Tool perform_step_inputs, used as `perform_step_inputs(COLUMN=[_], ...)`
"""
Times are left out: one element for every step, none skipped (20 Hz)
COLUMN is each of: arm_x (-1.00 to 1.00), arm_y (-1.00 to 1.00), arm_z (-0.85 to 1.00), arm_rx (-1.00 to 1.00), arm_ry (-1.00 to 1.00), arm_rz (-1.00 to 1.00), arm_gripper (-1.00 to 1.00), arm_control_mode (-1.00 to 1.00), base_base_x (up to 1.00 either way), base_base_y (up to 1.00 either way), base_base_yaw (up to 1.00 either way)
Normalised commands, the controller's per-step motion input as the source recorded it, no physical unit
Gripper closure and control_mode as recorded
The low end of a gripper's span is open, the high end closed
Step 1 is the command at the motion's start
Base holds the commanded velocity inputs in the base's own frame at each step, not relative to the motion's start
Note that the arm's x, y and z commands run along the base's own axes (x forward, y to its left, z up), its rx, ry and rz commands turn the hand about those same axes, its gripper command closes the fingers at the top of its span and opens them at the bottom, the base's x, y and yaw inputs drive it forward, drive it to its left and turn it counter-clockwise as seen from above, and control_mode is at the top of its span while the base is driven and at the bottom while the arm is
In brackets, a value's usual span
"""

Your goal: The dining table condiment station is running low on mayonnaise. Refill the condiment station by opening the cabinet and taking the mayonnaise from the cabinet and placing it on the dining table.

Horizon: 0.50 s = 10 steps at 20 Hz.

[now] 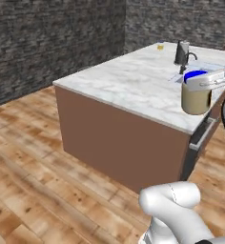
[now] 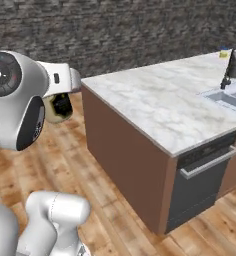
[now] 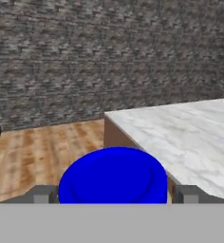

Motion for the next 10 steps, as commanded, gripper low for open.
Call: perform_step_inputs(arm_x=[0.0, 0.0, 0.0, 0.0, 0.0, 0.0, 0.0, 0.0, 0.0, 0.0], arm_y=[0.0, 0.0, 0.0, 0.0, 0.0, 0.0, 0.0, 0.0, 0.0, 0.0], arm_z=[0.0, 0.0, 0.0, 0.0, 0.0, 0.0, 0.0, 0.0, 0.0, 0.0], arm_rx=[0.0, 0.0, 0.0, 0.0, 0.0, 0.0, 0.0, 0.0, 0.0, 0.0], arm_ry=[0.0, 0.0, 0.0, 0.0, 0.0, 0.0, 0.0, 0.0, 0.0, 0.0], arm_rz=[0.0, 0.0, 0.0, 0.0, 0.0, 0.0, 0.0, 0.0, 0.0, 0.0], arm_gripper=[1.0, 1.0, 1.0, 1.0, 1.0, 1.0, 1.0, 1.0, 1.0, 1.0], arm_control_mode=[1.0, 1.0, 1.0, 1.0, 1.0, 1.0, 1.0, 1.0, 1.0, 1.0], base_base_x=[1.0, 1.0, 1.0, 1.0, 1.0, 1.0, 1.0, 1.0, 1.0, 1.0], base_base_y=[0.93, 0.99, 0.96, 0.98, 1.0, 1.0, 1.0, 0.95, 0.95, 0.99], base_base_yaw=[0.34, 0.32, 0.31, 0.28, 0.25, 0.23, 0.22, 0.21, 0.2, 0.2])
